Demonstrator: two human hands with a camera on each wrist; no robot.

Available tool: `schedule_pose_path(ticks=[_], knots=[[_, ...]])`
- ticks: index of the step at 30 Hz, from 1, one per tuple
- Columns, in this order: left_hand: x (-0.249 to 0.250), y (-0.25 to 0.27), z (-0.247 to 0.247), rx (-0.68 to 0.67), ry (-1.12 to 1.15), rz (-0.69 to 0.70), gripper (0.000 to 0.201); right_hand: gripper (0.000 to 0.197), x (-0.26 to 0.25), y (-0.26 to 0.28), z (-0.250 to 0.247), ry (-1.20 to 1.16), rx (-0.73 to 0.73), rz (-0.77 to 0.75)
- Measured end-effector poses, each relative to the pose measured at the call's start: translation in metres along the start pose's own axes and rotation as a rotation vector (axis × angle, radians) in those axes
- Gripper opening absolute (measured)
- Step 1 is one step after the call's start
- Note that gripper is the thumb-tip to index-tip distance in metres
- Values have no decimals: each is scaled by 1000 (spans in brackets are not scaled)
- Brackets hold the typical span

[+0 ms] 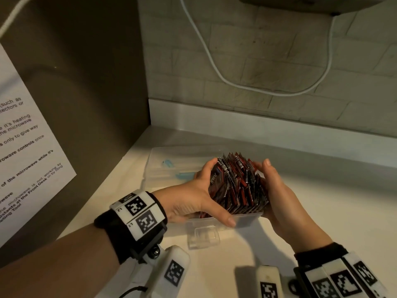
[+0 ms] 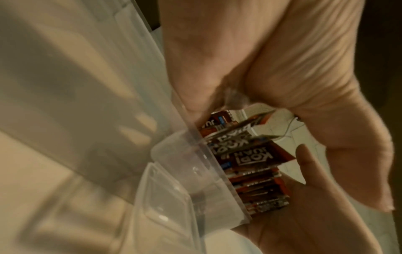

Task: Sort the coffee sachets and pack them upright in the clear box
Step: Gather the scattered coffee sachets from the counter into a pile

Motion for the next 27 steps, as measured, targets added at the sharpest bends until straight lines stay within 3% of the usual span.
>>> schedule_pose_path(ticks=[3,8,12,15,19,22,24,27], knots=[[2,6,0,-20,40,-3,137,41,2,0,2,17,16,-11],[3,12,1,-117,-46,-36,141,38,2,0,1,12,8,-7],[5,14,0,-188,-159,-50,143,50,4,0,2,23,-3,-9],[9,11,-2,-44,-156,37,132,53,6,-2,1,23,7,-20],[7,-2,-13,213,12,137,101,60,7,-5,2,7,5,-27],[-1,-10,-12,247,225,109,87,65,7,-5,4,-16,11,-45],[-6,-13,-7,228,256,88,93,64,5,-5,5,-22,22,-67],[-10,-14,-3,125,142,43,129,56,2,-4,7,-10,46,-76]])
Point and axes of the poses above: each hand's wrist, its own y-axis away from the middle knuckle, its own z-axis out of the palm, x = y × z, the point moved 4 cm from there along -y, towards the middle knuckle, and after that the axes turned 15 degrees about y, right-handed, at the moved point
